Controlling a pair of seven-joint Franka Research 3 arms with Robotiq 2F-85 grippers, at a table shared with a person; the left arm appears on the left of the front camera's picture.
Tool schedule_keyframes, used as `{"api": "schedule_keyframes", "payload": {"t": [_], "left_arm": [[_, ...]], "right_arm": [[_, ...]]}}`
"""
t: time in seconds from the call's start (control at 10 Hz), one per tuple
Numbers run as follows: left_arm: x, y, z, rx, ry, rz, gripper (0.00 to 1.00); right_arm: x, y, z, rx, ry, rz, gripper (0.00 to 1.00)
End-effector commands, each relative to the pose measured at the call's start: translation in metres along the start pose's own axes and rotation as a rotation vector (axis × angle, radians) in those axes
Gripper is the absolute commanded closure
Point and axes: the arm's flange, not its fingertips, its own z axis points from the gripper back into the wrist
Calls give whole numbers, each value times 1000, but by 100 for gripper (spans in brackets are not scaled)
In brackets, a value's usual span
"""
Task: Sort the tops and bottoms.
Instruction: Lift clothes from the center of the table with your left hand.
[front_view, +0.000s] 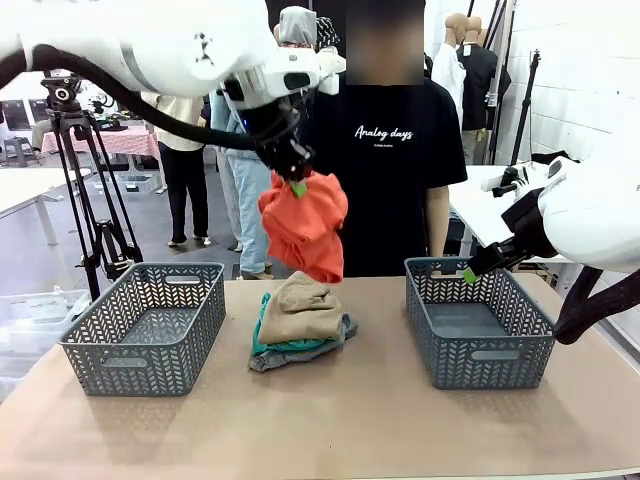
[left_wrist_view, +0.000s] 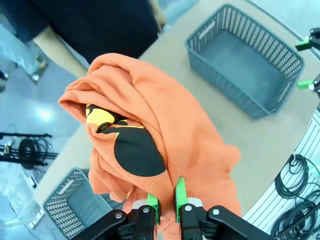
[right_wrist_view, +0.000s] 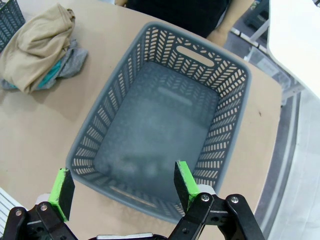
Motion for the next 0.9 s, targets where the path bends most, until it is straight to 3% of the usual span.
{"api": "schedule_keyframes", "payload": {"t": [0.0,0.1,0.2,0.8], "left_arm": [[-3,4,7,22,-77,-38,100],[-13,12,9,21,-110,-10,100],[3,0,11,10,-34,-14,100],[3,0,11,10,-34,-14,100]], "right_arm": [[0,-1,-2,12,-6,-8,0],[0,-1,-2,12,-6,-8,0],[0,-1,-2,12,-6,-8,0],[0,-1,-2,12,-6,-8,0]]}}
